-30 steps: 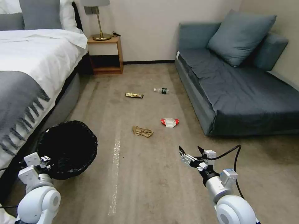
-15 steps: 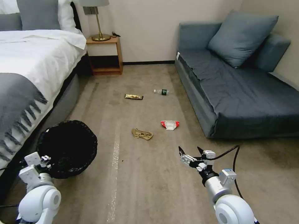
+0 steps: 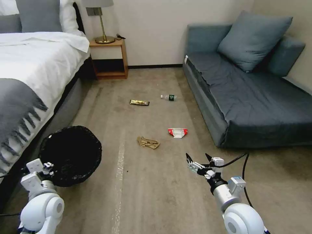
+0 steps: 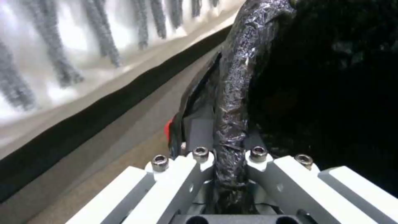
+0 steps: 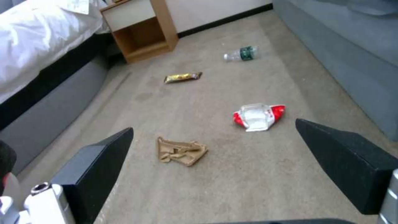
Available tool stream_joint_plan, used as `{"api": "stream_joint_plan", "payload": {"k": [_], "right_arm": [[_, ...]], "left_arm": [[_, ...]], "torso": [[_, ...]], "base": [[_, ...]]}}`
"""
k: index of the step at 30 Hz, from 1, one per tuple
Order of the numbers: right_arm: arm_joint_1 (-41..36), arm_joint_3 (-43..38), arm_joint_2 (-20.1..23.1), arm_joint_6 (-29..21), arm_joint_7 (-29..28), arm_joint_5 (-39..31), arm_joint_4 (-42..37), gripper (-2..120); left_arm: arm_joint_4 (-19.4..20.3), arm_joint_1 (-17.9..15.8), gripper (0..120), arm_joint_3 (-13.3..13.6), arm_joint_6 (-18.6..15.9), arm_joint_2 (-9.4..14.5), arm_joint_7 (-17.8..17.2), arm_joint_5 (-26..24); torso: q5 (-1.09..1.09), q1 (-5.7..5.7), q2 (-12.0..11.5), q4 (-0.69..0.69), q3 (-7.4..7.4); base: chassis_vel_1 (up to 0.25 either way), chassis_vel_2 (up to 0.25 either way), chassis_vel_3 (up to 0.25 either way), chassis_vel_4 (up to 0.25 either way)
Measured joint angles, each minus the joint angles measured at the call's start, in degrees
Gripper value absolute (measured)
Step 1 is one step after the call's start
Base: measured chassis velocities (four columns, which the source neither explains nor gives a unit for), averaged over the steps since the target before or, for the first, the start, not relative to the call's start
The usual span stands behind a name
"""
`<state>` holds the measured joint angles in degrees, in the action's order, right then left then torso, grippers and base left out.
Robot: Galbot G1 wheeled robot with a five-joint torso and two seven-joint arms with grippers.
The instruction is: Pick up the trash bin, then pick up the garbage on the floor and place it into the trash bin.
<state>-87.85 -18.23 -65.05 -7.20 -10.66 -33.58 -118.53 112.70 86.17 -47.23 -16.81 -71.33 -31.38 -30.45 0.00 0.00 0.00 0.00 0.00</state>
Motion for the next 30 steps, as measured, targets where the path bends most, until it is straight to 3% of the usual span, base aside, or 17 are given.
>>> {"api": "stream_joint_plan", "payload": {"k": [30], "right_arm": [[0.02, 0.52, -0.36, 0.6, 0.5, 1.0, 0.99, 100]], "left_arm": [[-1.13, -0.45, 3, 0.36, 0.63, 0.46, 0.01, 0.11]], "torso": [[0.0, 0.0, 0.0, 0.0, 0.0]], "base": [[-0.096, 0.097, 0.096, -0.098]]}}
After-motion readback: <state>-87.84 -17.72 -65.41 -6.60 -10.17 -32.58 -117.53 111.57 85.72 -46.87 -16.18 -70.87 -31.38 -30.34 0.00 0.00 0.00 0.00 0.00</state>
